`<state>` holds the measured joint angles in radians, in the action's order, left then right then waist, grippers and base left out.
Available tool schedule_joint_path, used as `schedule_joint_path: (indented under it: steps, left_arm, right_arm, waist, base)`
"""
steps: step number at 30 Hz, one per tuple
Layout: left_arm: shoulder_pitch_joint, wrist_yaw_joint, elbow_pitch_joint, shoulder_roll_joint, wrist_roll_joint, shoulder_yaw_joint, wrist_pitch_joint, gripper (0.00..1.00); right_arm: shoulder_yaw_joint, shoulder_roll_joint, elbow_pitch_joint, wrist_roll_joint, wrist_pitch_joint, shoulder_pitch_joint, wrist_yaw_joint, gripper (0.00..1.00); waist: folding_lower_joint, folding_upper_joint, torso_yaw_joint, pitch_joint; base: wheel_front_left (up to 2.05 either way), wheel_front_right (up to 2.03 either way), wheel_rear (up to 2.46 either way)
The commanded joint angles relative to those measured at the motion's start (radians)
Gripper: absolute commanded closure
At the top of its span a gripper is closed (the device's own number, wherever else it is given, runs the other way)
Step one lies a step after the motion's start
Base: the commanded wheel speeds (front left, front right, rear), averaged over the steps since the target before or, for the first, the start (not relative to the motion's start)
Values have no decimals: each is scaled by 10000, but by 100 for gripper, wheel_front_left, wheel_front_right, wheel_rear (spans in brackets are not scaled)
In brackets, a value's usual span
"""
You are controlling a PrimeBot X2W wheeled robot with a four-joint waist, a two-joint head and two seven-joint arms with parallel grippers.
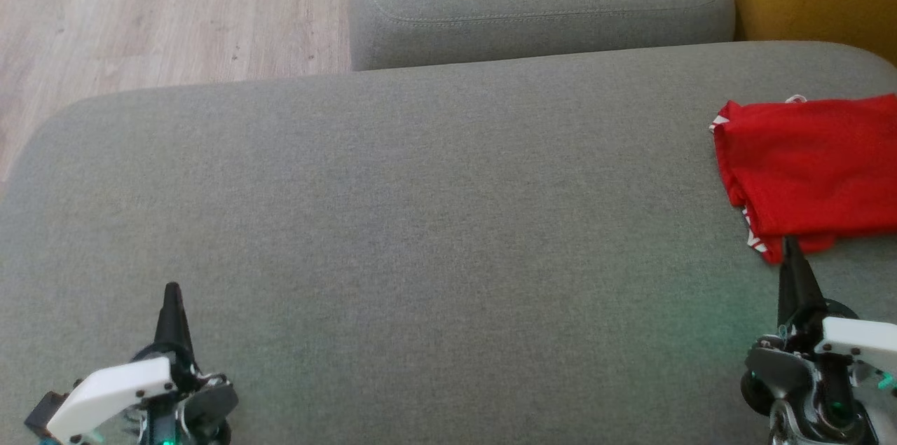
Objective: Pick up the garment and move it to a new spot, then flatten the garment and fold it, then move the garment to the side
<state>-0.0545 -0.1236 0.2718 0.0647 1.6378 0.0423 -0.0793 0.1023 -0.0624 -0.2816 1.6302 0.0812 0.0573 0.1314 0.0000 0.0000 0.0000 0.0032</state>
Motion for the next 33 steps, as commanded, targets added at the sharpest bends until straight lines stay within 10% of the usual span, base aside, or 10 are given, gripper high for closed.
schedule_joint_path:
  steps: [1,33]
  left_arm:
    - [-508,-71,-282,87,-25,394,-82,100]
    - [-516,-71,-276,13,-113,500,-166,100]
  right_arm:
    - [-179,-91,386,29,84,480,-7,100]
    - [-80,-21,379,-54,163,488,-7,100]
  waist:
    - [0,0,0,-1]
    - [0,0,0,-1]
  base:
    - [0,0,0]
    - [0,0,0]
